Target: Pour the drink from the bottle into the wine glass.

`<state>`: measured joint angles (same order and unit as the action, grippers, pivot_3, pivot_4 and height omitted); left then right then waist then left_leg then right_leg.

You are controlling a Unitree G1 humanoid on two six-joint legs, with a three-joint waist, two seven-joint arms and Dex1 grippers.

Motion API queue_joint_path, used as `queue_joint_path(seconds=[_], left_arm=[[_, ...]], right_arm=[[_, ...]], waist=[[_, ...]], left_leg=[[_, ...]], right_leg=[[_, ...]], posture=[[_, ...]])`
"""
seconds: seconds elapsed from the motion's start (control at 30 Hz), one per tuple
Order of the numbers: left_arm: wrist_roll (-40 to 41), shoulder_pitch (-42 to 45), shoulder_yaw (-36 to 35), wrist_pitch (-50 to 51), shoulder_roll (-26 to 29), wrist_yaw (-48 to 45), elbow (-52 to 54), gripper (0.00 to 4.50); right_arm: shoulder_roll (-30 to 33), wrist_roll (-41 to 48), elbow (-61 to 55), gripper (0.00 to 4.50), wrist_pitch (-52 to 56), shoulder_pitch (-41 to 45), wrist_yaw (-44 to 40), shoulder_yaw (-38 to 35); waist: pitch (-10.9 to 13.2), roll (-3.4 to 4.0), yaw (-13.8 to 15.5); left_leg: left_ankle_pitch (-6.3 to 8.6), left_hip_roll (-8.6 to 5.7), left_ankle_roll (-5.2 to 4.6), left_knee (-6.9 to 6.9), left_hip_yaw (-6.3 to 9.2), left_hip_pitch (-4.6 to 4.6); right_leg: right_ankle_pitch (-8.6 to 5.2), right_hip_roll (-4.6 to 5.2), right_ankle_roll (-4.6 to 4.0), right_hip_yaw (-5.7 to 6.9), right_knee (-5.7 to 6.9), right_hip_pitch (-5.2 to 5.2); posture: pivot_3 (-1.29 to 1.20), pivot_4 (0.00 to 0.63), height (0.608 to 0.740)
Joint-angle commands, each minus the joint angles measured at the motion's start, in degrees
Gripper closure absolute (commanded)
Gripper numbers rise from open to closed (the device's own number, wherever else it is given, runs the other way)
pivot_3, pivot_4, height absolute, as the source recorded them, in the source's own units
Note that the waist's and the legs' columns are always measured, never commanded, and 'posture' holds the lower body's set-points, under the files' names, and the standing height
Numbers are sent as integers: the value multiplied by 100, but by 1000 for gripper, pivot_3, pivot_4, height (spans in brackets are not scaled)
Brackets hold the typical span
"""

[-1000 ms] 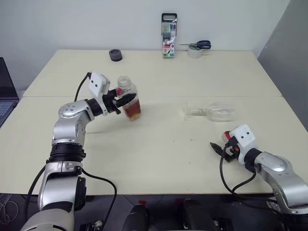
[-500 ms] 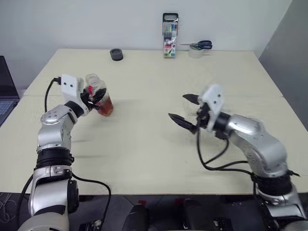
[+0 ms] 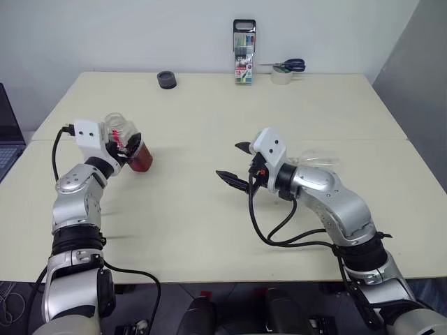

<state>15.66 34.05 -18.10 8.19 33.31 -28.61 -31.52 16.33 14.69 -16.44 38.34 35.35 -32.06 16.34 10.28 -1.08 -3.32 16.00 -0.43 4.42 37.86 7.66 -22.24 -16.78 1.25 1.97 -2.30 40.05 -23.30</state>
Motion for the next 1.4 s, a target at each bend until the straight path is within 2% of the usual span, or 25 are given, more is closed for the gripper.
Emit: queue_joint_path(seconds=[0.03, 0.1, 0.33, 0.53, 0.7, 0.8, 0.87, 0.97, 1.03, 1.27, 1.4], left_arm=[[14, -57, -81, -114, -5, 56, -5, 525], [9, -80, -71, -139, -11, 48, -11, 13], [-255, -267, 58, -531, -41, 134, -104, 13], [-528, -802, 148, -949, -150, 445, 143, 13], [-450, -1451, 54, -803, -247, 645, 778, 13], [-462, -1998, 150, -780, -247, 545, 1454, 13], [-473, -2571, 297, -875, -225, 301, 2196, 13], [-265, -3229, 506, -727, -237, -131, 3075, 13], [-105, -3383, 791, -634, -209, -570, 3485, 13], [419, -2255, 1424, -44, 3, -1870, 3588, 13], [488, -1762, 1611, -28, 196, -2559, 3335, 13]], right_arm=[[-66, -9, -207, 0, -79, 115, -21, 3], [-80, -17, -220, 0, -70, 109, -20, 7], [-55, -98, -245, 0, -146, -30, -26, 85], [421, -834, -238, 0, -905, -588, -7, 428], [486, -813, -638, 0, -777, -1038, 0, 301], [502, -457, -1088, 0, -334, -1396, -70, 41], [363, -63, -1473, 0, 243, -1719, 150, -436], [14, 442, -1786, 0, 1152, -2017, 638, -1275], [-618, 828, -1838, 0, 1926, -2107, 1260, -2091], [-3103, 1478, -1199, 0, 3107, -1446, 3273, -3959], [-3734, 2110, -663, 0, 2786, -1060, 4062, -4532]], waist=[[0, -1, 2], [0, -1, 2], [0, -1, 3], [0, -2, 7], [-1, -2, 10], [-1, -2, 10], [-1, -2, 21], [-1, -2, 55], [-1, -2, 92], [1, 6, 138], [-4, 8, 78]], left_leg=[[0, 0, -1, 0, 2, -1], [1, 0, -1, 1, 4, -4], [1, -1, -2, 1, 3, -5], [2, -2, -2, 0, 1, -4], [8, 2, -13, -1, 4, -4], [8, 3, -13, -3, 3, -4], [9, 4, -13, -3, 4, -7], [9, 9, -13, -5, 5, -7], [10, 7, -14, -4, 3, -2], [9, 9, -13, -8, -9, 19], [9, 6, -15, -32, -19, 27]], right_leg=[[0, 0, 0, 1, 0, 0], [0, 0, 0, 4, -1, 0], [0, 1, 0, 3, -2, -1], [0, 3, 0, 1, -4, -1], [0, 1, 0, 2, -3, -1], [0, 3, 0, -1, -5, -1], [0, 6, 0, -2, -8, 0], [0, 12, 0, -2, -8, 2], [0, 10, 0, -3, -8, 8], [0, -15, 1, -7, 7, 13], [0, -10, 0, -14, -6, 14]], posture=[[0, 150, 740], [0, 150, 740], [0, 150, 740], [0, 150, 740], [0, 150, 740], [0, 150, 740], [0, 150, 740], [0, 150, 740], [0, 150, 740], [0, 150, 740], [0, 150, 740]])
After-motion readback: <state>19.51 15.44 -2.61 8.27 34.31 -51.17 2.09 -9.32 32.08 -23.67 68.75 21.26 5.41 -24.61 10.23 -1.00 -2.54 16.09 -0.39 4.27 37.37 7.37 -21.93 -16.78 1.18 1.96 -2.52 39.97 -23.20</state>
